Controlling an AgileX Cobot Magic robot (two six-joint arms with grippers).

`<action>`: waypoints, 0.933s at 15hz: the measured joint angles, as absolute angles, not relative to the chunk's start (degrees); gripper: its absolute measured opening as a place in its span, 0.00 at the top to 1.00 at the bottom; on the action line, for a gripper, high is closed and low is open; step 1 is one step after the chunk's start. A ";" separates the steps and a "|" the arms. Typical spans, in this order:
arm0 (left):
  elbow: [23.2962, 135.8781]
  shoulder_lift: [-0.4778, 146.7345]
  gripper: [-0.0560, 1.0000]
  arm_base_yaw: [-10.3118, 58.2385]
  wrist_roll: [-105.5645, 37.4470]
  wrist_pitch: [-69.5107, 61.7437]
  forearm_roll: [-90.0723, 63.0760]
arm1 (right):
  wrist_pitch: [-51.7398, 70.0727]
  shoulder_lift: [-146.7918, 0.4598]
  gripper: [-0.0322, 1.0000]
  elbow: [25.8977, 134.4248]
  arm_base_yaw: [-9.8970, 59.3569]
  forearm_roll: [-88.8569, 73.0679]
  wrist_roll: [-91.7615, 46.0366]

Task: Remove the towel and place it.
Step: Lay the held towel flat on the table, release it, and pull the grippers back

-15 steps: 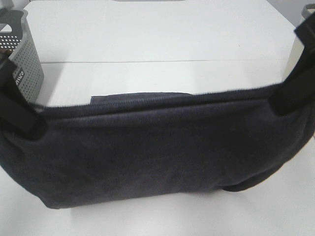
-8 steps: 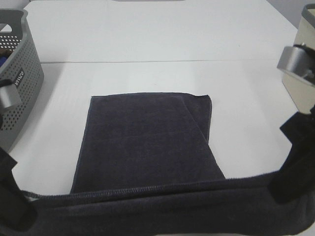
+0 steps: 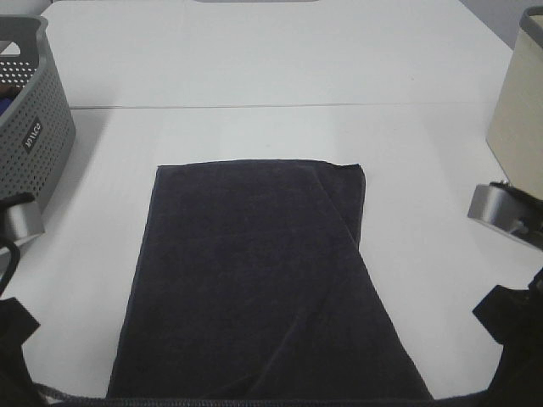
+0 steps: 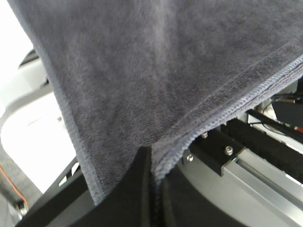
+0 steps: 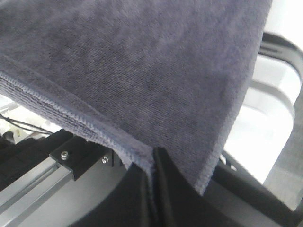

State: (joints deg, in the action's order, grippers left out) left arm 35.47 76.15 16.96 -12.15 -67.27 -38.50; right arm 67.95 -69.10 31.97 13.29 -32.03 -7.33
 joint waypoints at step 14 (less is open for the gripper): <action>34.43 95.68 0.95 16.33 -11.52 -68.30 -38.56 | 64.34 -95.91 0.96 30.88 13.06 -37.24 -15.81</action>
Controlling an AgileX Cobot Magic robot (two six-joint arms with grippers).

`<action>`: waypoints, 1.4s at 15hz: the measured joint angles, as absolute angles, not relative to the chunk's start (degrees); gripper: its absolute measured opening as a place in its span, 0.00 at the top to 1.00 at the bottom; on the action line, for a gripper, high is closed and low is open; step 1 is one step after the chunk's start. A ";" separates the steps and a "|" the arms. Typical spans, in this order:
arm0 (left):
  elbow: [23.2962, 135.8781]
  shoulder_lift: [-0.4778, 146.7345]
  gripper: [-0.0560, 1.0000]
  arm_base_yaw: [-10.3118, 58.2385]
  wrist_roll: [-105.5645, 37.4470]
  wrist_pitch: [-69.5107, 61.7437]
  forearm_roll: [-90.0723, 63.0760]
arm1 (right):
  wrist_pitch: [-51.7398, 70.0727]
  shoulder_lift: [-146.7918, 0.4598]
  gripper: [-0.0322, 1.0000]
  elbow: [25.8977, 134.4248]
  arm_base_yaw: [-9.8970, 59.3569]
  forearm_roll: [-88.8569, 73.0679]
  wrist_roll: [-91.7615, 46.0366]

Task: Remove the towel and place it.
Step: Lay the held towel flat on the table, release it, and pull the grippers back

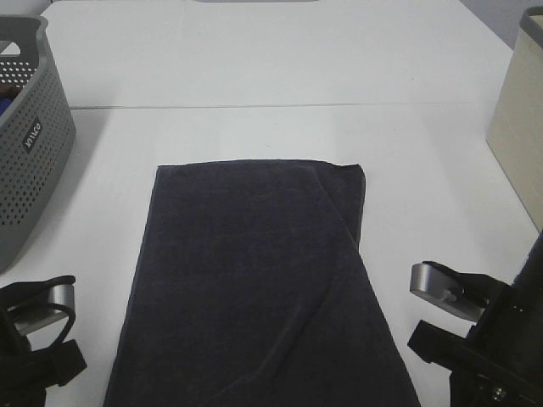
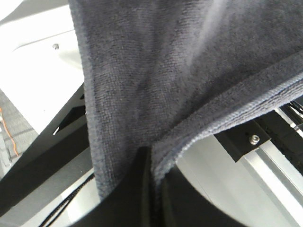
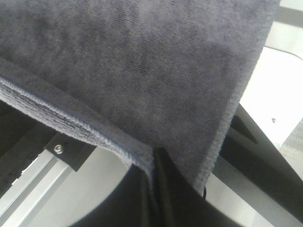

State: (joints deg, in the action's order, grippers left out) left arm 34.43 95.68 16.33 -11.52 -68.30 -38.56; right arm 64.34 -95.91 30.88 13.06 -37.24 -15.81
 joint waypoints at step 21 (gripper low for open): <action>46.47 104.91 0.95 31.11 -14.55 -66.98 -37.87 | 61.88 -90.36 0.96 30.77 12.72 -22.23 -10.26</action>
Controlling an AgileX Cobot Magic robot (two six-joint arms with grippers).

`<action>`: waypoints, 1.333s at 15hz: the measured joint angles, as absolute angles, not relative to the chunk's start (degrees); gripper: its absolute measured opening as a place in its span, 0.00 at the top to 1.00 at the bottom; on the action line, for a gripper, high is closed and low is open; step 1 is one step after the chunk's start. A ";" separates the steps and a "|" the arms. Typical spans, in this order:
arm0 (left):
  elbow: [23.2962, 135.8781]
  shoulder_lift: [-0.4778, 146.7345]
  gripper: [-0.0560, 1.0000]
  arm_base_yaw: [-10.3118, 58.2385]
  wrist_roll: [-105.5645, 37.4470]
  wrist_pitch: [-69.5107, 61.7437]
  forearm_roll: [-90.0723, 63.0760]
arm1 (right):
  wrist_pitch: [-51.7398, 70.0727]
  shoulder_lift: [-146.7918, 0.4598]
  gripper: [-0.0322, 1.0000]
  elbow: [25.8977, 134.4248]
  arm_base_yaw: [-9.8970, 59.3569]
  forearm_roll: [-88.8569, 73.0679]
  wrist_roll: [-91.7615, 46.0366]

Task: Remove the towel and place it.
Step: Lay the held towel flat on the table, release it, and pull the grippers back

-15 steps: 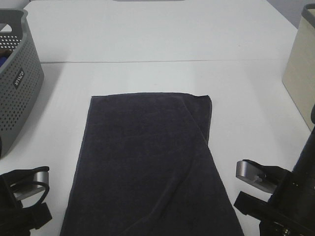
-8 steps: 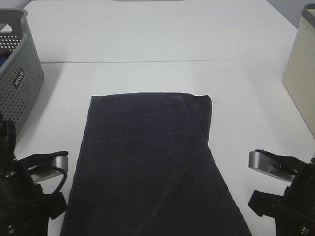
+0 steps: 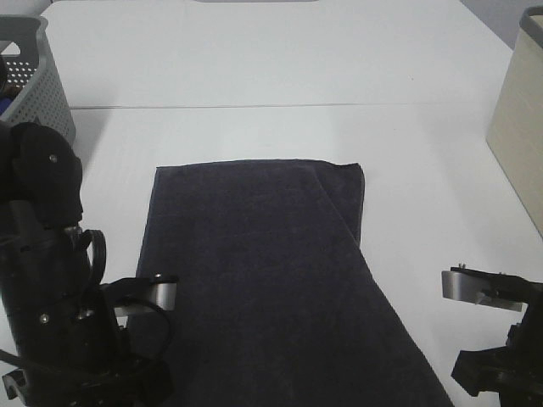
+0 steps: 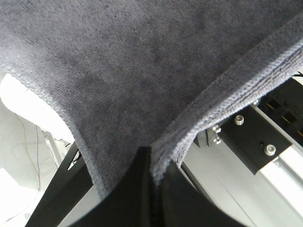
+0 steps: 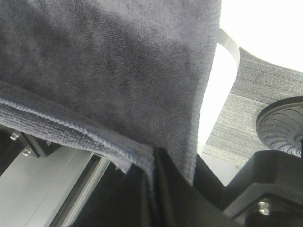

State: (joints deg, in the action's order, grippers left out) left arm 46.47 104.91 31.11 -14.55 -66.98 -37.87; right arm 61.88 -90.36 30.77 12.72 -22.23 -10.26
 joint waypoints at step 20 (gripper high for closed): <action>47.90 104.91 0.35 30.94 -14.78 -69.21 -36.50 | 61.71 -90.36 0.36 32.95 12.55 -26.13 -12.83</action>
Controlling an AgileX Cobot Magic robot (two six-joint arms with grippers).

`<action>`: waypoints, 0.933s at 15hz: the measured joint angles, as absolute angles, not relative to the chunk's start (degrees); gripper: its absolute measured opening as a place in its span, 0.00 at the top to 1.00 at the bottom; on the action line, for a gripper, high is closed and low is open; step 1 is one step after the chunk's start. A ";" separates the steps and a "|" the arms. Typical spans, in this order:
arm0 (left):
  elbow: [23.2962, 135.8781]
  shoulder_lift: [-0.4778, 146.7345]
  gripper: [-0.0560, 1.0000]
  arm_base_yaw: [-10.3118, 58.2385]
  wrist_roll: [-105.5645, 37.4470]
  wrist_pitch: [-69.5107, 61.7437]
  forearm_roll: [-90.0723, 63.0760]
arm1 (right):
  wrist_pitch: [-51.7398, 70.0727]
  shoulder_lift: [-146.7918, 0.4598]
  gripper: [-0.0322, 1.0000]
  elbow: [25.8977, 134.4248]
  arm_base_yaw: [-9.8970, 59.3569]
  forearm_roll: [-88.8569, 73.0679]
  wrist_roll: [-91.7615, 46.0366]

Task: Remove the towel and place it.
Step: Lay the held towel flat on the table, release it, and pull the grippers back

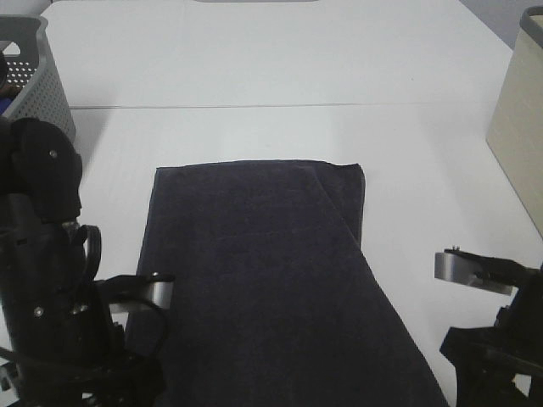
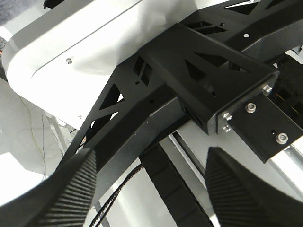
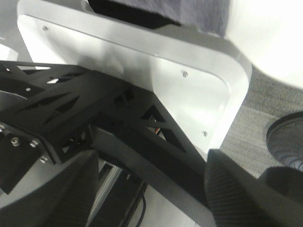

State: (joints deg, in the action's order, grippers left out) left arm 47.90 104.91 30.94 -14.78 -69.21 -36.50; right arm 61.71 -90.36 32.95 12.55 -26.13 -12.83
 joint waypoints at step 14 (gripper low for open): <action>81.59 105.71 0.35 16.16 -10.20 -63.83 -16.50 | 57.93 -96.66 0.35 73.45 3.15 -24.35 -13.75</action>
State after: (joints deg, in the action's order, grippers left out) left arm 81.59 105.71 16.16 -10.20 -63.83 -16.50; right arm 57.93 -96.66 73.45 3.15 -24.35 -13.75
